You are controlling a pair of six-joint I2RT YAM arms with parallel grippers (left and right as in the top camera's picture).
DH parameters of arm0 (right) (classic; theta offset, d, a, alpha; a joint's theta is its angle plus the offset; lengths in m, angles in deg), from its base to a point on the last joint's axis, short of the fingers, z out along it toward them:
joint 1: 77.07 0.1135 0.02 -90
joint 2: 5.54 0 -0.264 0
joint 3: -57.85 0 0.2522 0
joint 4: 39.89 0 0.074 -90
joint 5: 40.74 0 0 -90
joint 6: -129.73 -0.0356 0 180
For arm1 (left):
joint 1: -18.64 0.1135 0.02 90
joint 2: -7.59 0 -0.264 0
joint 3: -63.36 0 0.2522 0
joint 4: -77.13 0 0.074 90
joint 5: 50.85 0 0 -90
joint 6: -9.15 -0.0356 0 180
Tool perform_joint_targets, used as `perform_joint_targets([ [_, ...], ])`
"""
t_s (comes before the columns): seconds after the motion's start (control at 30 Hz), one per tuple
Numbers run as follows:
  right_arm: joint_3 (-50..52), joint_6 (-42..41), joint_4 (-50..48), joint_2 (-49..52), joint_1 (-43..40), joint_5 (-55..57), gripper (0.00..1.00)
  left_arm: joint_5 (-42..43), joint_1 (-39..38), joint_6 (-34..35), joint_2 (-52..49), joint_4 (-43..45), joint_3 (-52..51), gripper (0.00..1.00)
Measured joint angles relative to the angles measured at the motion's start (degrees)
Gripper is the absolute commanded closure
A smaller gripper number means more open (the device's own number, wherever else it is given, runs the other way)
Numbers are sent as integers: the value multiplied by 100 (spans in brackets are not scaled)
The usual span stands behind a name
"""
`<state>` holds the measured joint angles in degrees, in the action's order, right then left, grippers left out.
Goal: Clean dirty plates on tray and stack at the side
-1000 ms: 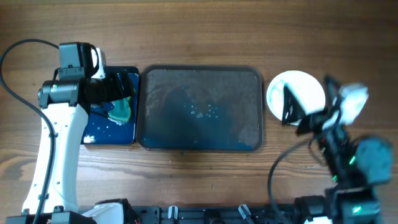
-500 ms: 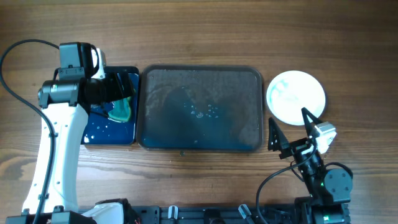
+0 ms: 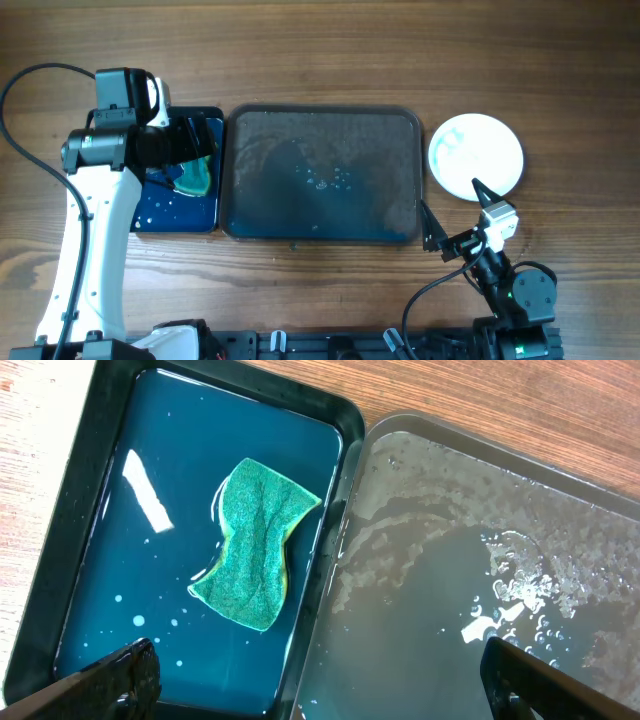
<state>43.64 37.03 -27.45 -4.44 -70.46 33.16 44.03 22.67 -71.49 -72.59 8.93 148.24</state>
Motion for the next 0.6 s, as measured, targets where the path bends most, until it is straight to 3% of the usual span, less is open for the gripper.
perform_joint_targets([
  [0.6,0,46,0,0,0,0,0,-2,0,-2,0,0,0,0],
])
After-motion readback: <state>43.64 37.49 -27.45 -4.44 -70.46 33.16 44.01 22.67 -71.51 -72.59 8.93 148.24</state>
